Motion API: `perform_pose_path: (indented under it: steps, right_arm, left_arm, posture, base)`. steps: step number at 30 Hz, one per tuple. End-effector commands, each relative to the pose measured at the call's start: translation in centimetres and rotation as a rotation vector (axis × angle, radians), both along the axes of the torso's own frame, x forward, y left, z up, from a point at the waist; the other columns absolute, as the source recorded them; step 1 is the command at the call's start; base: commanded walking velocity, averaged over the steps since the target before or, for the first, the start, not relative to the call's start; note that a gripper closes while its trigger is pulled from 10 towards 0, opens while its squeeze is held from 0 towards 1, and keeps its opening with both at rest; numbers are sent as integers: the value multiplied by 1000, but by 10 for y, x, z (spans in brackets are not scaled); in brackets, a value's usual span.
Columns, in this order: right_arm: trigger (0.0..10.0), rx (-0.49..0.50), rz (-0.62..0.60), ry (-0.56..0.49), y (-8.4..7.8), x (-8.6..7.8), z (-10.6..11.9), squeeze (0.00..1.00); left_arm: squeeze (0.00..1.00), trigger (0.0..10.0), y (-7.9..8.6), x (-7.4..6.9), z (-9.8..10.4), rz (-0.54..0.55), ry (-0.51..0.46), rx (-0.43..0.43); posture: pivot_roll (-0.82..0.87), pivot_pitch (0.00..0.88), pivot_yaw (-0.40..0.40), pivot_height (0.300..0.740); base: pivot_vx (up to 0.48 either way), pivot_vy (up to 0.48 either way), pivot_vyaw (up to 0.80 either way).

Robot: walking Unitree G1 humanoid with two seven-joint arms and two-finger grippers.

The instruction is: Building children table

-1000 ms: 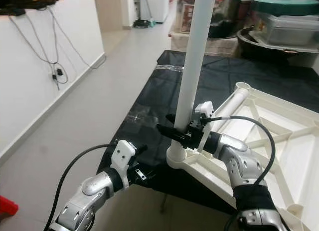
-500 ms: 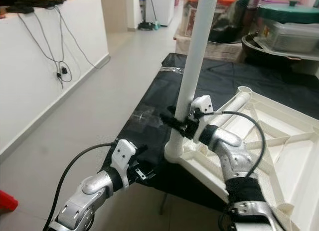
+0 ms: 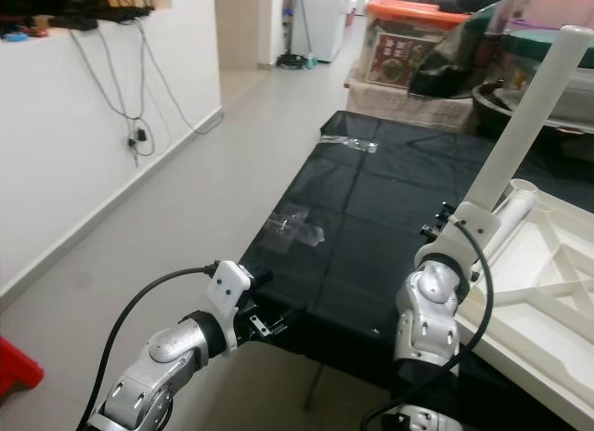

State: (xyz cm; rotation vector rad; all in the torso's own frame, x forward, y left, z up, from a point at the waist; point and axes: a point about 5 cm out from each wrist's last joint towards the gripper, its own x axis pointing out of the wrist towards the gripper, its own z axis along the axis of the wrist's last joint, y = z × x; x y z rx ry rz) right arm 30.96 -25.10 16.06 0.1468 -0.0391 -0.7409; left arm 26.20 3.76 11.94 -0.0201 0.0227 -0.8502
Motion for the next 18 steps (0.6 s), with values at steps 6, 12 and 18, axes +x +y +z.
perform_pose_path:
  steps: [6,12,18]
  right_arm:
    - [10000,111,115,-48,27,12,-16,1000]
    - [10000,85,334,-176,25,23,0,0]
    - [10000,41,808,-204,25,21,14,0]
  left_arm:
    - [0,10000,-2,1,4,-9,-11,8]
    - [0,10000,-2,1,4,-10,-12,8]
    - [0,10000,-2,1,5,-12,-12,9]
  posture:
    - [109,0,-36,740]
    - [106,0,-35,740]
    - [109,0,-37,740]
  base:
    - [0,0,0]
    - [0,0,0]
    - [0,0,0]
